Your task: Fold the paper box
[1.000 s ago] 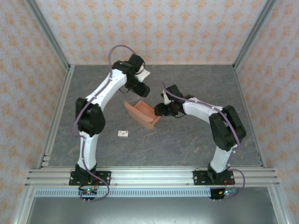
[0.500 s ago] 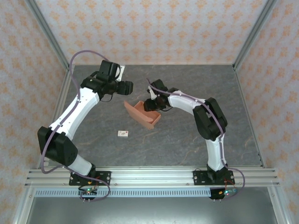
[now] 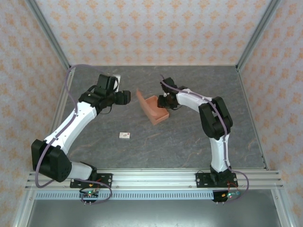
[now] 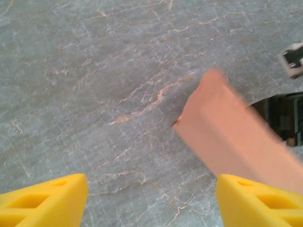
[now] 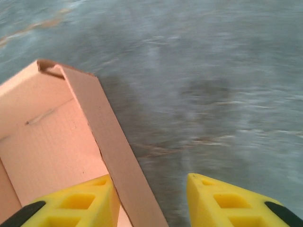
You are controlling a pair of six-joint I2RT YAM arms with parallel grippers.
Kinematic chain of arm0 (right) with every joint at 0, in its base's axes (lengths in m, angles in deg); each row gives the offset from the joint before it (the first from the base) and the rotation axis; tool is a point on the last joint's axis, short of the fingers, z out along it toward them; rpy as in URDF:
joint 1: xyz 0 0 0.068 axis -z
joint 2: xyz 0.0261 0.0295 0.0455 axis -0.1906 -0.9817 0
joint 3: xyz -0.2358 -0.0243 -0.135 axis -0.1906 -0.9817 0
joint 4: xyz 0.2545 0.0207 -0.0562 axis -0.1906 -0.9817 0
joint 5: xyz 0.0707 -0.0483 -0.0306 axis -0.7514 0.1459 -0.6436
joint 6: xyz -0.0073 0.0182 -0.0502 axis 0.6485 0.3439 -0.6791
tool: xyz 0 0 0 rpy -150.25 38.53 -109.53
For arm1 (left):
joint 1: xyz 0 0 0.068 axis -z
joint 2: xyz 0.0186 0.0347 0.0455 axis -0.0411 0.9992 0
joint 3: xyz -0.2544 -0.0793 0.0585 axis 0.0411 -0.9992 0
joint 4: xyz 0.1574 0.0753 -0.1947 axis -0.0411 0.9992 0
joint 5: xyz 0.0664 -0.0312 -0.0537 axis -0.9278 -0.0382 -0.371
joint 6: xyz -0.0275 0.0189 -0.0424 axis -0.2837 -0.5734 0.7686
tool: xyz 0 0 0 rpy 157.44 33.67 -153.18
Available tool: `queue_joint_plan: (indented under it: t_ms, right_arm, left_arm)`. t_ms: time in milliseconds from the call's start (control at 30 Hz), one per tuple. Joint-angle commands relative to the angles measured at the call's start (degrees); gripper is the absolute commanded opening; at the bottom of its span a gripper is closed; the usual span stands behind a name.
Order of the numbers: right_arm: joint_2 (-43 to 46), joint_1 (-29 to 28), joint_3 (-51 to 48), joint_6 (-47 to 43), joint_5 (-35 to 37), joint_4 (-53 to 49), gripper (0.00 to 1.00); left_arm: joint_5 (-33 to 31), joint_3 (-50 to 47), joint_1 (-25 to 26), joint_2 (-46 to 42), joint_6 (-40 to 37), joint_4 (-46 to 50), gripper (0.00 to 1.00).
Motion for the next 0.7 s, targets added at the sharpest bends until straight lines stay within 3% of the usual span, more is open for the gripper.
queue_joint_plan:
  t_ms: [0,300,667]
  right_arm:
    - [5.8,3.0,-5.3,3.1,0.7,0.7,0.41]
    - [16.7,6.1,-21.1,9.3,-9.2,12.3,0.48]
    - [17.5,1.5,-27.5,18.1,-12.8,23.3,0.51]
  left_arm:
    - [-3.0,-2.8,0.1,-3.6,2.6,-4.5,0.72]
    - [-2.9,-4.7,0.1,-6.3,2.6,-5.0,0.72]
    - [-3.0,-5.3,0.1,-6.6,2.6,-5.5,0.72]
